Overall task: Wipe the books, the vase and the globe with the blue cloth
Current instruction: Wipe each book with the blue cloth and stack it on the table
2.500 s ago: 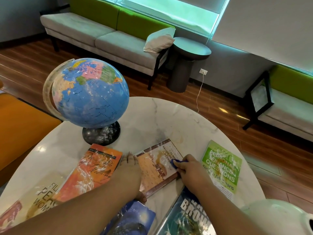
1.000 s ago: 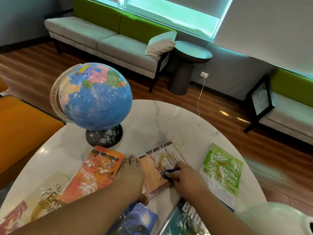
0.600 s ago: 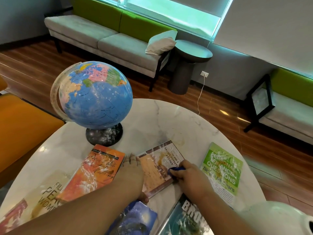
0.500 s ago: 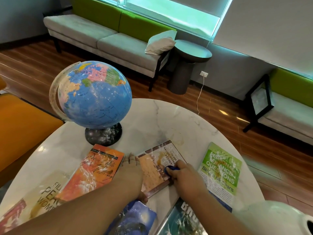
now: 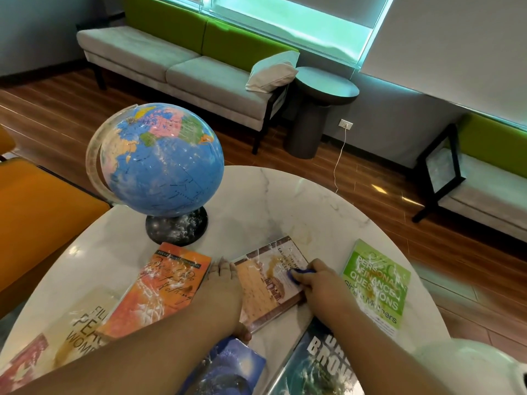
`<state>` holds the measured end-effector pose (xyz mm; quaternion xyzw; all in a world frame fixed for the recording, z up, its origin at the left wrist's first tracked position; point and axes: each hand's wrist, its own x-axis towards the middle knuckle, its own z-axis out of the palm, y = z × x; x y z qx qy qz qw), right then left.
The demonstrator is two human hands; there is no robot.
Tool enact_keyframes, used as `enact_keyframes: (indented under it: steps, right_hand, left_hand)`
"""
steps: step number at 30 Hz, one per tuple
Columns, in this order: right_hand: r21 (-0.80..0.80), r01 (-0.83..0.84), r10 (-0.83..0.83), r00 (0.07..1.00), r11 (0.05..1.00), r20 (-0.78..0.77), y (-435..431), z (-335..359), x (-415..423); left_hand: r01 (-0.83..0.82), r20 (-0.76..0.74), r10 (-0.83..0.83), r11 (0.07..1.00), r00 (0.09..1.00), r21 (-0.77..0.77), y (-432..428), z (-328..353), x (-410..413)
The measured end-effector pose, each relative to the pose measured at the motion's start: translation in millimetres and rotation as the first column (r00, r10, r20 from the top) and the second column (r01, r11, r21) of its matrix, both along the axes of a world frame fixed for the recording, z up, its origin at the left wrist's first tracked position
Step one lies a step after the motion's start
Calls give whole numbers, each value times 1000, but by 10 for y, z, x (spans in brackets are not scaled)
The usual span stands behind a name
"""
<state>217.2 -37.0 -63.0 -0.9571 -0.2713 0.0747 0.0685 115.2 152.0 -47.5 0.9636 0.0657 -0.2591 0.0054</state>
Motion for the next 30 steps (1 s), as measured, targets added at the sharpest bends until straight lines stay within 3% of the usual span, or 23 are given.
enact_keyframes:
  steps: [2,5,8,10,13,16,20,23,25,30]
  right_hand:
    - [14,192,-191,981,981,-40,-15,24,87]
    - [-2,140,-140,988,990,-72,49,-24,54]
    - [122,235,-202,951,964,-234,-4,21,74]
    - [73,288,-268,942,955,-204,-34,40,187]
    - [-59,164,-169,981,985,-96,44,63,224]
    - [-58,22,-31,987,998,-156,68,69,220]
    - [-14,134,-134,976,991,-170,64,106,320]
    - [-75,46,-55,992,996,-113,179,34,270]
    - [-41,17,-23,986,999,-162,188,40,251]
    - [-90,105,-117,983,990,-141,193,80,374]
  left_hand:
    - [-5,2,5,1000,1000,0,-1,8,-2]
    - [-19,-5,19,1000,1000,-11,-5,-3,-4]
    - [-21,-15,21,1000,1000,-13,-3,-6,-1]
    - [-22,-18,22,1000,1000,-3,1,3,5]
    - [-2,-19,3,1000,1000,19,-15,33,7]
    - [-15,-19,15,1000,1000,14,-22,46,-2]
    - [-12,-18,13,1000,1000,11,-10,45,0]
    - [2,-26,-1,1000,1000,23,-13,23,9]
    - [0,-24,0,1000,1000,17,-12,17,9]
    - [16,-29,-15,1000,999,22,-1,33,7]
